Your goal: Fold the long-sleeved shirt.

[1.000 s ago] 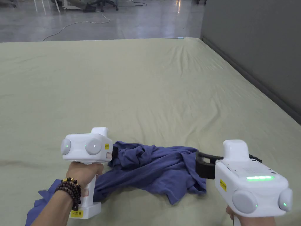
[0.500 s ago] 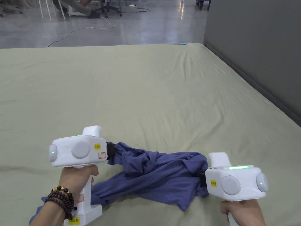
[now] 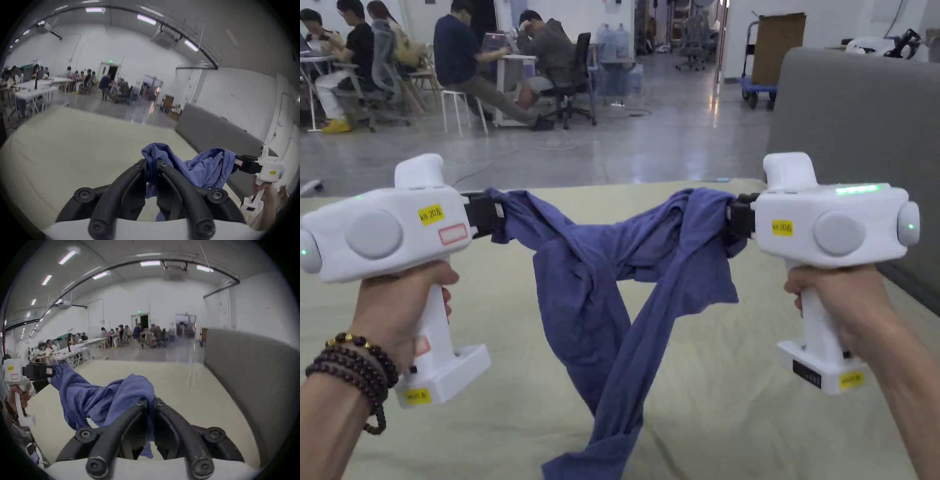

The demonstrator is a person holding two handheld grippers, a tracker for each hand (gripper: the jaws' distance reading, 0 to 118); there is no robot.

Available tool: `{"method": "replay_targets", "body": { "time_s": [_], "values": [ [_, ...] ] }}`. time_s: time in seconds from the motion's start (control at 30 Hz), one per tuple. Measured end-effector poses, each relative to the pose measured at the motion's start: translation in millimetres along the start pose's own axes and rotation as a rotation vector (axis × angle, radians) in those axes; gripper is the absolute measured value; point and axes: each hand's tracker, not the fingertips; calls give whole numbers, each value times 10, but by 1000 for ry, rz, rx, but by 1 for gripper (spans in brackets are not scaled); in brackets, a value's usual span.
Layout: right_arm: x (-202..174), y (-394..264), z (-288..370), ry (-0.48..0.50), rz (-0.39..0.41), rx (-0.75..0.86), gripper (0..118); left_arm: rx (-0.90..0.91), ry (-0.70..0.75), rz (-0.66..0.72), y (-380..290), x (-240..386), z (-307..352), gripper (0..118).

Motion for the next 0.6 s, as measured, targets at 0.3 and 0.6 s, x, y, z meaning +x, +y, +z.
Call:
{"method": "replay_targets", "body": {
  "time_s": [0.3, 0.6],
  "values": [
    [-76, 1157, -450, -60, 32, 49, 2, 91, 21, -56, 1047, 37, -173, 7],
    [-126, -172, -1009, -54, 15, -193, 2, -144, 105, -57, -309, -341, -735, 7]
  ]
}}
